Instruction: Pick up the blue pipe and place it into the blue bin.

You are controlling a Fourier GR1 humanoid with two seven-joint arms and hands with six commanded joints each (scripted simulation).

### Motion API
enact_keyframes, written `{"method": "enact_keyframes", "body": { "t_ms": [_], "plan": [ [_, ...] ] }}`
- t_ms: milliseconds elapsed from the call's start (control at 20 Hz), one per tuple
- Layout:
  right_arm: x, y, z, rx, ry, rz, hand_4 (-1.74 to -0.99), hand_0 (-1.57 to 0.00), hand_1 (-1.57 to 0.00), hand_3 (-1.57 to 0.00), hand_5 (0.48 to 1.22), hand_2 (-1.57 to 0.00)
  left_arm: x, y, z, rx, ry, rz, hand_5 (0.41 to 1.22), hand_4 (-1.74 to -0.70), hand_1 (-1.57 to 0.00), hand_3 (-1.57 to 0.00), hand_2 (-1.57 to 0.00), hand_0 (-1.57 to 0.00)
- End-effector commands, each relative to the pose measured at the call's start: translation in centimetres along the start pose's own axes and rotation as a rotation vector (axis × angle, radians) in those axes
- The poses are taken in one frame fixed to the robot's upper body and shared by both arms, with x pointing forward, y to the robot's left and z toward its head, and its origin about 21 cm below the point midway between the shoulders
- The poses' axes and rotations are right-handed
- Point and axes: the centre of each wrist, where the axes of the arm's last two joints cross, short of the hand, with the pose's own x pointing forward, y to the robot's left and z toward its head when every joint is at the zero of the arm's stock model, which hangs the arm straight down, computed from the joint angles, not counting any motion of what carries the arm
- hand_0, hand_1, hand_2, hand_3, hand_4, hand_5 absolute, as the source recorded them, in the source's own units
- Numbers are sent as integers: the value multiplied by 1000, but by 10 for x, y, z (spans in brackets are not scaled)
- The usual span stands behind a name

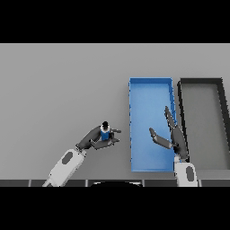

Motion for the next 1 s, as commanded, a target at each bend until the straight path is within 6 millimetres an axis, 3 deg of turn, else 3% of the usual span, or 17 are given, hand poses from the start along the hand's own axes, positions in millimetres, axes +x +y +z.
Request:
{"method": "enact_keyframes", "body": {
  "t_ms": [0, 250, 600, 950],
  "plan": [
    [0, 2, 0, 7, -14, 3, -1258, 1, 1, 1, 615, 1, 1, 1, 3, 6, -9, -21, 1118, -1629, -1314, -1265, -1342, -1275],
    [0, 0, 4, 5, -20, 12, -1244, 1, 1, 1, 623, 1, 18, -11, -4, -9, -141, -17, 1187, -1699, -1487, -1403, -1496, -1474],
    [-3, -4, 2, 7, -26, 31, -1217, 1, 1, 1, 635, 1, 73, -11, -18, -80, -249, -44, 1214, -1723, -1553, -1445, -1555, -1551],
    [-6, -9, 10, 25, -11, 20, -1184, 1, 1, 1, 629, 1, 81, -17, -17, -133, -218, -59, 1219, -1728, -1567, -1441, -1568, -1567]
  ]
}}
